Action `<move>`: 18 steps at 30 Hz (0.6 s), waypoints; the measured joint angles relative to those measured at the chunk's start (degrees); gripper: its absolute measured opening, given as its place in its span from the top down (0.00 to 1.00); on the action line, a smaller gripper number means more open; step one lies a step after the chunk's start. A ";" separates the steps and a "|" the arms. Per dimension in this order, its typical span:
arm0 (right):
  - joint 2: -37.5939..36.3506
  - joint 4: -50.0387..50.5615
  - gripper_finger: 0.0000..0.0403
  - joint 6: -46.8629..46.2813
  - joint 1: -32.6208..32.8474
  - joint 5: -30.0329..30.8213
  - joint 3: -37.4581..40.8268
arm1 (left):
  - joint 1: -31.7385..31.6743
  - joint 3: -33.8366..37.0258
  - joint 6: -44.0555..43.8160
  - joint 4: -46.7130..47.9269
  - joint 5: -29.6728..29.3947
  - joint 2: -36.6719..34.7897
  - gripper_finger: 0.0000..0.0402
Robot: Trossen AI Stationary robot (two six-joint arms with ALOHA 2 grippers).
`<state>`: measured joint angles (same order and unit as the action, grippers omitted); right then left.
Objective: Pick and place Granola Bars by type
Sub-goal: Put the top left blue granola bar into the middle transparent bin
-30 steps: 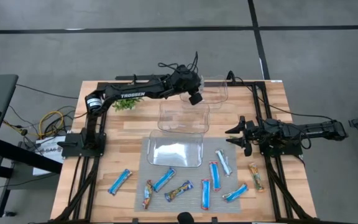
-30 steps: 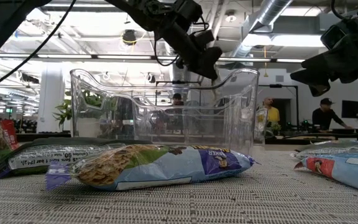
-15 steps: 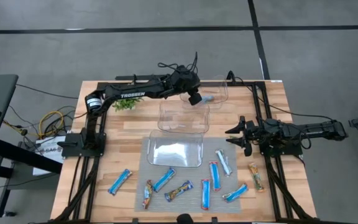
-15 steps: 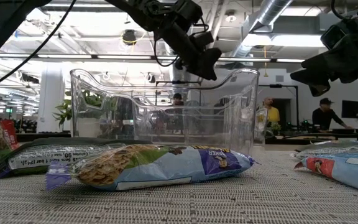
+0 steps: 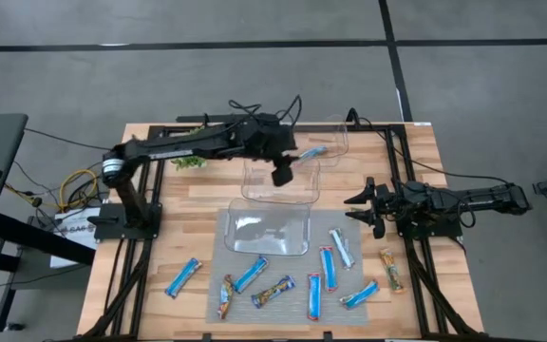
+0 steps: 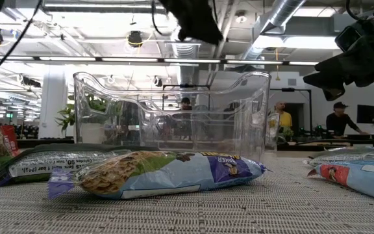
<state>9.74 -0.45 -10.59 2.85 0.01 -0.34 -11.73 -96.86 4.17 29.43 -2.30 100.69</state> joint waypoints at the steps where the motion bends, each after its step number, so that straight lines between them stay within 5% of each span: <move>1: -0.02 0.00 0.54 0.00 0.00 0.00 0.00 | 0.92 0.00 -0.47 1.38 1.03 -1.17 0.67; 11: 0.00 0.00 0.54 0.00 0.00 0.00 0.00 | 12.76 -0.02 -3.52 23.01 5.02 -12.30 0.67; 18: -0.02 0.00 0.54 0.00 0.00 0.00 -0.01 | 23.51 -0.02 -13.49 38.01 5.06 -17.72 0.67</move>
<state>9.72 -0.45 -10.59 2.85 0.01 -0.35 11.78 -96.88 -9.32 67.44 2.76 82.97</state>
